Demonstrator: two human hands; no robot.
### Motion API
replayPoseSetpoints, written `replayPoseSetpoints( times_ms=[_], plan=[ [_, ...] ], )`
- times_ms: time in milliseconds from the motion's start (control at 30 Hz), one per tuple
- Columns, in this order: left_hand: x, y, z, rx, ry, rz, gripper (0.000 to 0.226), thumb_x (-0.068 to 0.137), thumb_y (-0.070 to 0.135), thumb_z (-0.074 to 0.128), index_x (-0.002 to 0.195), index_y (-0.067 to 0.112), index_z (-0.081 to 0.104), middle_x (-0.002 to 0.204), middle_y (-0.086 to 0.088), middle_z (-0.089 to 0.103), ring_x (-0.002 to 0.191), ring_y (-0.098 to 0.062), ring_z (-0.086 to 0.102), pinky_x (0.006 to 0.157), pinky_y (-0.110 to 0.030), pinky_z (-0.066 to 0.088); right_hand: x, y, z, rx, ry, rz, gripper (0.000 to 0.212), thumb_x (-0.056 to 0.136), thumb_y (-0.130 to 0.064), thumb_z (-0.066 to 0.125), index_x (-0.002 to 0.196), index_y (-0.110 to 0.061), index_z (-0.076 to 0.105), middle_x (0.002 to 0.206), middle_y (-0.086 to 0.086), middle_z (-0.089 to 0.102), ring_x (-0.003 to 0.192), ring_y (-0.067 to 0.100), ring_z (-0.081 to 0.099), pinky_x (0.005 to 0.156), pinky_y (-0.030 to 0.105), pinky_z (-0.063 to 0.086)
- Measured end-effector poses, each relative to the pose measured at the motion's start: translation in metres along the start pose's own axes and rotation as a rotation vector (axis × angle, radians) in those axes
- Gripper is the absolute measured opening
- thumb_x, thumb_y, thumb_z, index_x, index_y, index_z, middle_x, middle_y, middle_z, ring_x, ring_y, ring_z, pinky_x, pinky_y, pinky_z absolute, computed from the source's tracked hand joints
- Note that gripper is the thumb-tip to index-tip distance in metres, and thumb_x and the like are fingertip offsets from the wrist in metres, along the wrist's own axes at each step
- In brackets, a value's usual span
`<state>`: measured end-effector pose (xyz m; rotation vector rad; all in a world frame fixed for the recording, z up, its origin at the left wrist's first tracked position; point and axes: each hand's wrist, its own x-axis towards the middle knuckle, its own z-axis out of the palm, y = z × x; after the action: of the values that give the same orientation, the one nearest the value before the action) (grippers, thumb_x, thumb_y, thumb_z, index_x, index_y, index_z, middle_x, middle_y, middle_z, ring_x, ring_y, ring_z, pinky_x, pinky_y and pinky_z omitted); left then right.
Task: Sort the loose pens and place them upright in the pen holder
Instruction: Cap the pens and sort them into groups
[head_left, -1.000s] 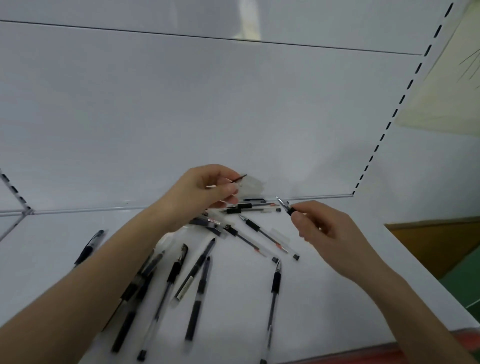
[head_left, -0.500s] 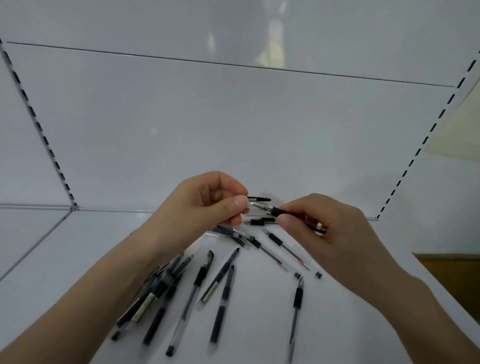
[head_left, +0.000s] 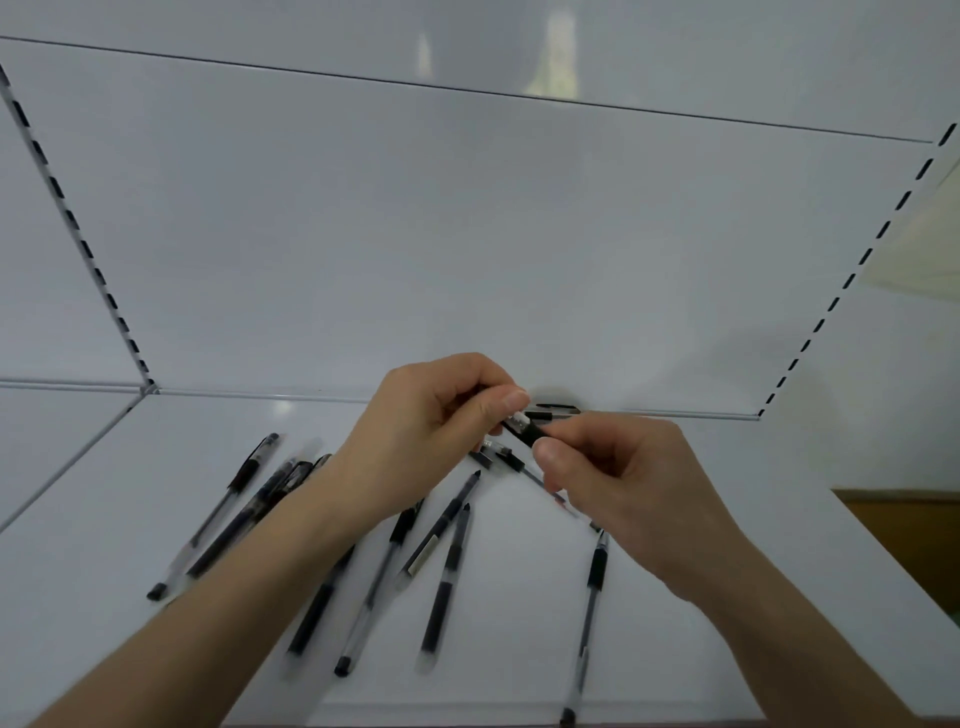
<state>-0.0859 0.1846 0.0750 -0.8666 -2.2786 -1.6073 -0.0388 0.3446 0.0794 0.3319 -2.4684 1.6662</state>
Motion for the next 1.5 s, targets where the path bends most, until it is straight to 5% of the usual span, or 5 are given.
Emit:
replayPoseSetpoints(
  times_ms=[400, 600, 833, 1167, 1500],
  plan=[
    [-0.005, -0.056, -0.035, 0.29, 0.029, -0.435, 0.023, 0.091, 0.028, 0.051, 0.073, 0.014, 0.054, 0.054, 0.003, 0.055, 0.037, -0.001, 0.047, 0.043, -0.009, 0.038, 0.011, 0.059, -0.005, -0.291, -0.014, 0.142, 0.012, 0.088, -0.017, 0.057, 0.08, -0.025, 0.063, 0.081, -0.008, 0.067, 0.075, 0.006, 0.063, 0.064, 0.004, 0.042],
    [-0.004, -0.079, -0.053, 0.695, -0.231, -0.429, 0.026, 0.092, 0.031, 0.049, 0.086, 0.012, 0.064, 0.065, 0.007, 0.051, 0.063, -0.01, 0.047, 0.059, -0.014, 0.034, 0.036, 0.08, -0.004, -0.579, -0.05, 0.087, 0.012, 0.086, -0.018, 0.056, 0.083, -0.012, 0.066, 0.083, 0.002, 0.067, 0.081, 0.017, 0.059, 0.072, 0.021, 0.04],
    [-0.004, -0.086, -0.05, 0.719, -0.062, -0.364, 0.021, 0.089, 0.033, 0.054, 0.09, 0.015, 0.064, 0.064, 0.009, 0.053, 0.06, -0.006, 0.049, 0.061, -0.026, 0.037, 0.055, 0.088, 0.02, -0.816, -0.158, 0.078, 0.022, 0.088, -0.021, 0.054, 0.099, -0.005, 0.063, 0.098, 0.01, 0.065, 0.092, 0.026, 0.059, 0.078, 0.035, 0.049],
    [0.012, -0.093, -0.026, 0.695, -0.157, -0.2, 0.016, 0.087, 0.009, 0.055, 0.094, 0.007, 0.07, 0.096, -0.011, 0.066, 0.089, -0.026, 0.059, 0.081, -0.03, 0.044, 0.035, 0.079, -0.022, -0.293, 0.159, 0.215, 0.007, 0.084, -0.014, 0.057, 0.082, -0.015, 0.064, 0.062, -0.006, 0.057, 0.048, 0.006, 0.048, 0.053, 0.019, 0.046],
    [0.027, -0.101, -0.009, 0.791, -0.357, -0.169, 0.016, 0.084, 0.014, 0.059, 0.094, 0.006, 0.068, 0.1, -0.009, 0.065, 0.094, -0.026, 0.058, 0.083, -0.033, 0.044, 0.015, 0.086, -0.034, -0.237, 0.14, 0.233, 0.013, 0.085, -0.013, 0.057, 0.076, -0.021, 0.06, 0.065, -0.004, 0.062, 0.056, 0.007, 0.054, 0.055, 0.018, 0.043]
  ],
)
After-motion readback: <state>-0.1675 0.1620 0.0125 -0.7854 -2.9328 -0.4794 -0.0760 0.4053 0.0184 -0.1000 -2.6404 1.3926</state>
